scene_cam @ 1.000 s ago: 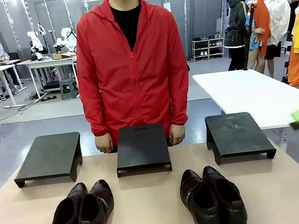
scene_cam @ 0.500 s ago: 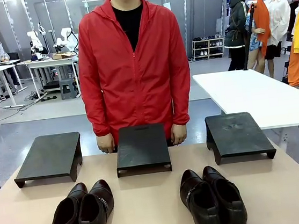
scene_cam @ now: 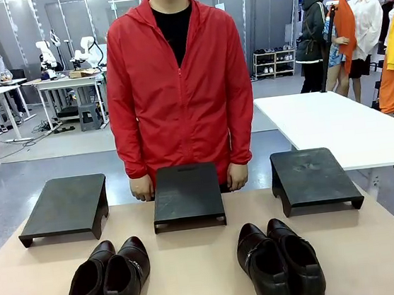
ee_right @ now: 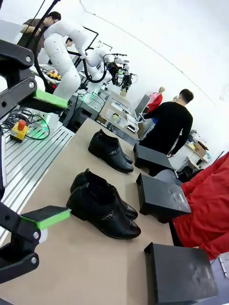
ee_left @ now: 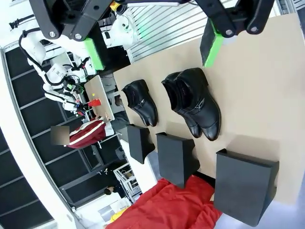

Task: Place the shoes on the stand as instructed by the person.
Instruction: Pick up one pair of Shoes and place it on the Shoes Stand indicated by the person.

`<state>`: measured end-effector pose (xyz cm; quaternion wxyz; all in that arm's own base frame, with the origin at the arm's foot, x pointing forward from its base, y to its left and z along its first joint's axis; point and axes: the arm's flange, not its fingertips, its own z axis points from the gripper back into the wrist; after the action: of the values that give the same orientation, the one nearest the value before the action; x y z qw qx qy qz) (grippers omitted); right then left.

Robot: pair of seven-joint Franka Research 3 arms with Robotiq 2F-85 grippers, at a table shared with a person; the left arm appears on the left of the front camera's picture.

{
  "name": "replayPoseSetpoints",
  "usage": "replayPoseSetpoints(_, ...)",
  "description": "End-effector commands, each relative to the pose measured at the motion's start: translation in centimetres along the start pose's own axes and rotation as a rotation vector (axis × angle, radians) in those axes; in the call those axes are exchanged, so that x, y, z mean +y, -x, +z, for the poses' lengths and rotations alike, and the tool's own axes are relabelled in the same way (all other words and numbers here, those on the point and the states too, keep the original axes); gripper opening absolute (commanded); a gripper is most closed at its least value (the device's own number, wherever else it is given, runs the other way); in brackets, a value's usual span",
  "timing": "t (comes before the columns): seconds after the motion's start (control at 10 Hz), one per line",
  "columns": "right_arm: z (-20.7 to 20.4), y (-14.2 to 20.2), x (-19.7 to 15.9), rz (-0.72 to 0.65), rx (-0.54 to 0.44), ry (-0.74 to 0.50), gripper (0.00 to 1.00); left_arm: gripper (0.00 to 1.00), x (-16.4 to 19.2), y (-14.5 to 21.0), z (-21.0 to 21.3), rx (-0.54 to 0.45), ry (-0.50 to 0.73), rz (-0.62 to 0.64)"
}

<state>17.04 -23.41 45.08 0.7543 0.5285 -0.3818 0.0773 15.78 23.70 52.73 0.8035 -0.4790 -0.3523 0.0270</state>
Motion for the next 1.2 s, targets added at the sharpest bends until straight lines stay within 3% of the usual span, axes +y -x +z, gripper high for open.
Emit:
replayPoseSetpoints(0.0,-0.12,-0.42,0.7,0.026,0.003,0.003,1.0,1.0,-0.22,-0.13,0.33,0.0,0.012,-0.021)
replayPoseSetpoints(1.1,-0.12,-0.42,0.7,0.026,0.003,0.003,1.0,1.0,-0.22,-0.13,0.33,0.0,0.012,-0.021)
